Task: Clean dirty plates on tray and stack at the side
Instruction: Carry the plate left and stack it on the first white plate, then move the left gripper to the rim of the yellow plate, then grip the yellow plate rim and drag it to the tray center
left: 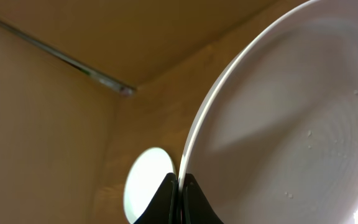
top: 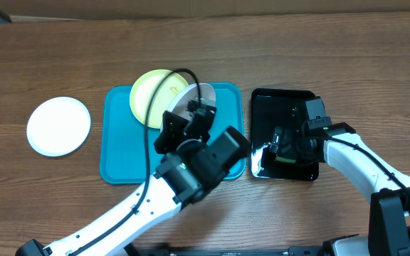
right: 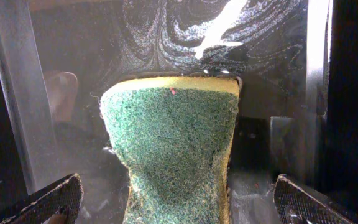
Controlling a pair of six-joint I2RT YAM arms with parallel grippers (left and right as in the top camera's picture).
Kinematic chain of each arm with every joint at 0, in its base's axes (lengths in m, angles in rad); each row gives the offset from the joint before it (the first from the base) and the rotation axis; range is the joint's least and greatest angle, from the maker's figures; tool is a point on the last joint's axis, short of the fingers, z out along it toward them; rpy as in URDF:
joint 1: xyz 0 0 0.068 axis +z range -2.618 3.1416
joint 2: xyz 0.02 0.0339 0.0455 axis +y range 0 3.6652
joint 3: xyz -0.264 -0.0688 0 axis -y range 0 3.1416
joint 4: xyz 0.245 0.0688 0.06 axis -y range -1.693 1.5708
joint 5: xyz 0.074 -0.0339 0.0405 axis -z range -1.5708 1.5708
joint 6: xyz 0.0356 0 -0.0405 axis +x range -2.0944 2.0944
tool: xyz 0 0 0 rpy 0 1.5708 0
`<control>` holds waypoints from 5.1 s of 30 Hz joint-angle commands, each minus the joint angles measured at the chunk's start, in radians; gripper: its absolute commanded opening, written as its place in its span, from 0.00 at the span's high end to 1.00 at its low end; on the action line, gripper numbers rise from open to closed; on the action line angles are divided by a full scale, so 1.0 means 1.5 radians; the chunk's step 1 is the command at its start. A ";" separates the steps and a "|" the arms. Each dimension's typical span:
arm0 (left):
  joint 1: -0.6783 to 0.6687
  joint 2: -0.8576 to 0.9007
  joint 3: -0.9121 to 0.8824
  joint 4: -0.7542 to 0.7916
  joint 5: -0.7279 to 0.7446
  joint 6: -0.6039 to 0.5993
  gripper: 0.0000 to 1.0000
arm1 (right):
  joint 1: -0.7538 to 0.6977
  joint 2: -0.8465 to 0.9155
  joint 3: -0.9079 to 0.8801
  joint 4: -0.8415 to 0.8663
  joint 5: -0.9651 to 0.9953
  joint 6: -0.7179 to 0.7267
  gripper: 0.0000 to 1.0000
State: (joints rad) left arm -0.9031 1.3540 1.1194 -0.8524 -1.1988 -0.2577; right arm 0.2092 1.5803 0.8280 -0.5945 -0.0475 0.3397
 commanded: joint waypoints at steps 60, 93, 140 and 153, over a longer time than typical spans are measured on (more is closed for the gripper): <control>1.074 0.069 0.019 0.043 0.687 -0.170 0.96 | -0.001 0.000 -0.003 0.010 0.001 0.001 0.00; 1.073 0.222 0.020 0.196 0.876 -0.123 0.15 | -0.001 0.000 -0.003 0.027 0.001 0.001 0.00; 0.598 0.303 0.005 0.224 0.766 -0.134 0.34 | -0.001 0.000 -0.003 0.024 -0.050 0.001 0.00; 0.598 0.343 0.006 0.218 0.845 -0.114 0.87 | -0.001 0.000 -0.003 0.013 -0.087 0.001 0.00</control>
State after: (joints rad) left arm -0.0113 1.8675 1.1320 -0.5034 -0.0139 -0.4534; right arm 0.2092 1.5803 0.8280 -0.5709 -0.1383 0.3401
